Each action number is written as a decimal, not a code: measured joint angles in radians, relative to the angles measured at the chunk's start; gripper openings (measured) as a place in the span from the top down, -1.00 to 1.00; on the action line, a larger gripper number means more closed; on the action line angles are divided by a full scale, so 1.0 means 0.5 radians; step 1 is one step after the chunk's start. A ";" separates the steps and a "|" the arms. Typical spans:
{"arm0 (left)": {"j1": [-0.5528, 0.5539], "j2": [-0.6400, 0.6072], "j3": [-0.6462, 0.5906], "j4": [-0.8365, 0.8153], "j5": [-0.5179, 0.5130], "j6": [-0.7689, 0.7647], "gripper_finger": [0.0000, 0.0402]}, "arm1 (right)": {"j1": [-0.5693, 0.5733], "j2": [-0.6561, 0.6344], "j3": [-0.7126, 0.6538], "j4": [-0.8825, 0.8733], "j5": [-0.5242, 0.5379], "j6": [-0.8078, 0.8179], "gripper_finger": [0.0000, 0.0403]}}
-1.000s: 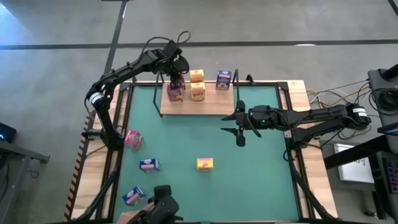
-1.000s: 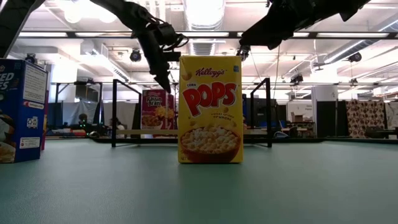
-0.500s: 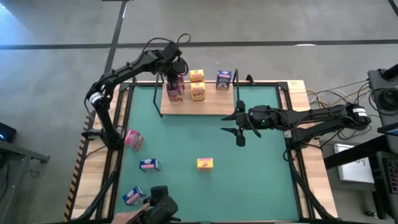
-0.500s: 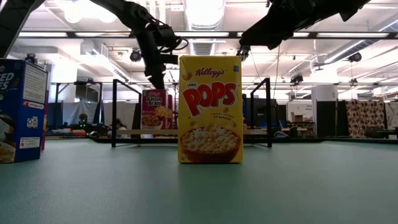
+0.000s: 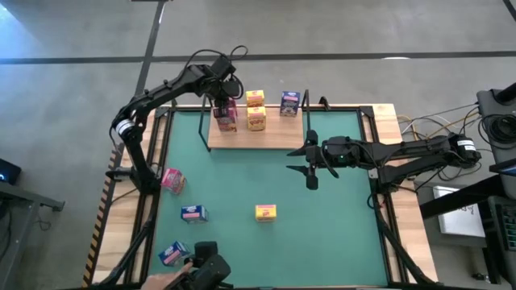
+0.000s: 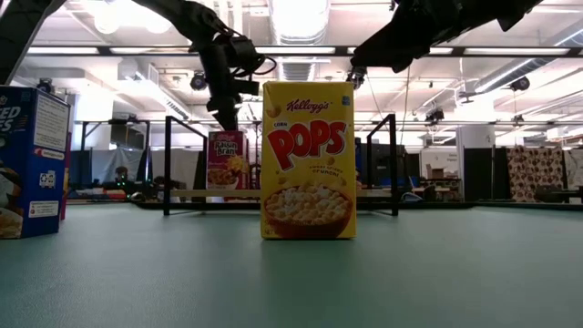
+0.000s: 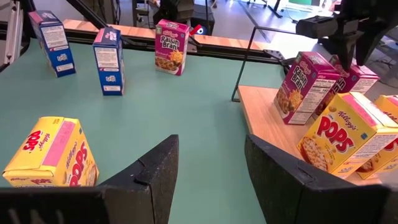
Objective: Stack cereal on shelf
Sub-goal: Put the right pink cereal box on the shelf aligned with the other pink cereal box, then put the yellow cereal box on the shelf aligned with the other yellow cereal boxes
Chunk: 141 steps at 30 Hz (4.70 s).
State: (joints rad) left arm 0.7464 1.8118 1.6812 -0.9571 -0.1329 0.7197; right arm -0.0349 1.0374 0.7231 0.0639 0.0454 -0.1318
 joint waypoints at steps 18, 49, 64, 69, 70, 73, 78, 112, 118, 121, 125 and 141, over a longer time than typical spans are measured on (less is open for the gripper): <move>-0.141 -0.158 0.132 -0.195 0.547 -0.343 0.56 | 0.000 0.000 0.000 0.000 0.000 0.001 0.14; -1.249 -1.134 -1.115 0.628 0.136 -1.222 0.61 | 0.013 0.014 0.000 0.008 0.009 0.175 0.29; -1.957 -1.271 -1.321 0.770 -0.362 -1.613 0.61 | 0.364 0.024 0.103 0.048 0.060 0.329 0.28; -2.127 -1.248 -1.429 0.948 -0.412 -1.487 0.61 | 0.534 0.085 0.194 0.002 0.362 0.332 0.13; -2.146 -1.248 -1.450 0.993 -0.413 -1.461 0.61 | 0.561 0.124 0.225 -0.034 0.400 0.333 0.09; -2.176 -1.267 -1.503 1.099 -0.426 -1.373 0.61 | 0.624 0.277 0.360 -0.142 0.451 0.387 -0.02; -2.183 -1.299 -1.529 1.148 -0.556 -1.318 0.61 | 0.672 0.600 0.727 -0.561 0.426 0.543 -0.19; -2.188 -1.299 -1.530 1.070 -0.622 -1.407 0.61 | 0.707 1.563 1.691 -1.738 0.224 0.856 0.05; -2.188 -1.329 -1.588 1.051 -0.623 -1.215 0.61 | 0.707 1.563 1.690 -1.733 0.224 0.855 0.25; -2.186 -1.440 -1.687 1.153 -0.624 -1.132 0.61 | 0.707 1.563 1.690 -1.733 0.223 0.844 0.26; -2.187 -1.688 -1.828 1.316 -0.625 -1.081 0.61 | 0.697 1.526 1.687 -1.738 0.222 0.796 0.22; -2.187 -2.165 -2.048 1.529 -0.643 -1.090 0.61 | 0.220 1.344 1.954 -1.786 0.224 0.206 0.24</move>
State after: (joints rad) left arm -0.3470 0.7296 0.6570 -0.1927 -0.4545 0.1745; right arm 0.0753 1.7096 1.6999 -0.8293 0.1575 -0.0287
